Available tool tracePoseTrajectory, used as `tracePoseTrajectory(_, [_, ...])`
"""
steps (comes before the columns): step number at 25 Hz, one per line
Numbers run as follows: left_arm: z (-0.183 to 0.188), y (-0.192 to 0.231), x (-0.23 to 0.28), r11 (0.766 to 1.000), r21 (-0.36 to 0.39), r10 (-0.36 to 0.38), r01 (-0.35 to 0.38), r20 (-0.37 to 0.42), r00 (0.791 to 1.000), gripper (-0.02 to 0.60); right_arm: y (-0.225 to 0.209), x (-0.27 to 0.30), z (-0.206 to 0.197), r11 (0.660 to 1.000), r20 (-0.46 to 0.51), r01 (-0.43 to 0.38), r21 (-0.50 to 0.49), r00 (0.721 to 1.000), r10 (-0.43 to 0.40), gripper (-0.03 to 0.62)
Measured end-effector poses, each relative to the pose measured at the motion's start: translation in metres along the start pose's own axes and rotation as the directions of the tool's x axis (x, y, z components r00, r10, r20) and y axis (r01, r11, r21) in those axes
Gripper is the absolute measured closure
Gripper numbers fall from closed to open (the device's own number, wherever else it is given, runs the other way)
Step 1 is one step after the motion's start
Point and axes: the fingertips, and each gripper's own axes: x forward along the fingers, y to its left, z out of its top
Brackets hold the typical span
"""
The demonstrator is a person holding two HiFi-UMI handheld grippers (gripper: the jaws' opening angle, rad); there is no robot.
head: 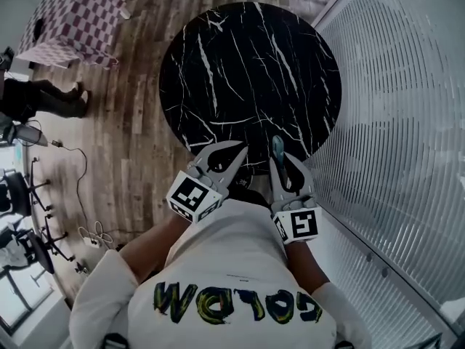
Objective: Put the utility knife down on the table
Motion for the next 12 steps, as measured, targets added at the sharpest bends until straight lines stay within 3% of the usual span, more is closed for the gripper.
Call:
tracePoseTrajectory(6, [-0.03, 0.019, 0.012, 0.999, -0.048, 0.002, -0.005, -0.067, 0.998, 0.581, -0.013, 0.016, -0.038, 1.0, -0.091, 0.005, -0.021, 0.996, -0.007, 0.522])
tracePoseTrajectory(12, [-0.056, 0.034, 0.021, 0.999, -0.049, 0.016, -0.023, -0.131, 0.991, 0.581, -0.012, 0.029, -0.068, 0.999, -0.168, -0.014, -0.042, 0.986, 0.007, 0.522])
